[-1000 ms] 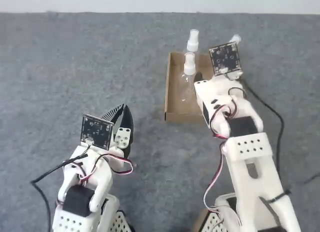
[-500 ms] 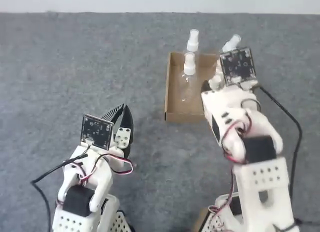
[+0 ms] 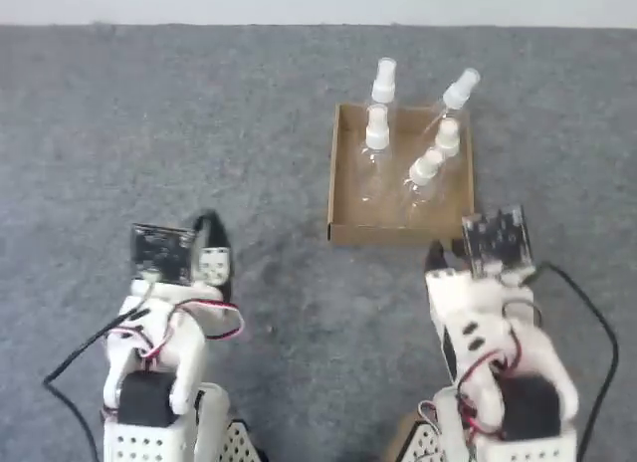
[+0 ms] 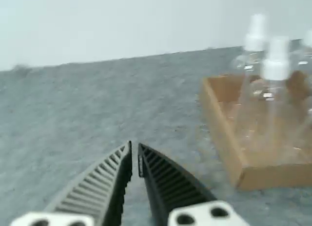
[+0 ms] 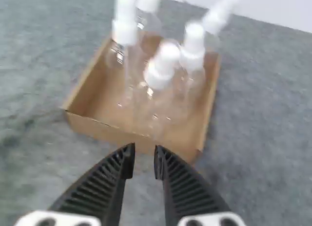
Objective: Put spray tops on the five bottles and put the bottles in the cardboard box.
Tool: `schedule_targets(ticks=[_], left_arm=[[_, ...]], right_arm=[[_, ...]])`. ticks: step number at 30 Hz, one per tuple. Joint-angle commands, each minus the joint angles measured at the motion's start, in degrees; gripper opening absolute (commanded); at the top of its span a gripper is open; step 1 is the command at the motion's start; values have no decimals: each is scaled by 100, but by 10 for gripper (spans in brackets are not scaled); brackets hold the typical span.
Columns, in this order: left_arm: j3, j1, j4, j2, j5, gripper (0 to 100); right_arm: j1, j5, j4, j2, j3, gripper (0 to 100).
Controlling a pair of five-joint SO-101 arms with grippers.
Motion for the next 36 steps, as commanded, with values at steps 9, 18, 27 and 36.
schedule_targets(ticks=[9,18,27,36], left_arm=[[637,-738,633,-88,-9,14],[1657,-738,53,-53,-9,13],[1666,-738,870,-18,-9,13],[1657,-721,1037,-53,9,13]], right_arm=[[1262,246,31,-1200,1653,6],[1622,220,-127,-1226,2505,6],[1631,220,-787,-1218,3297,7],[1640,220,13,-1209,3297,7]])
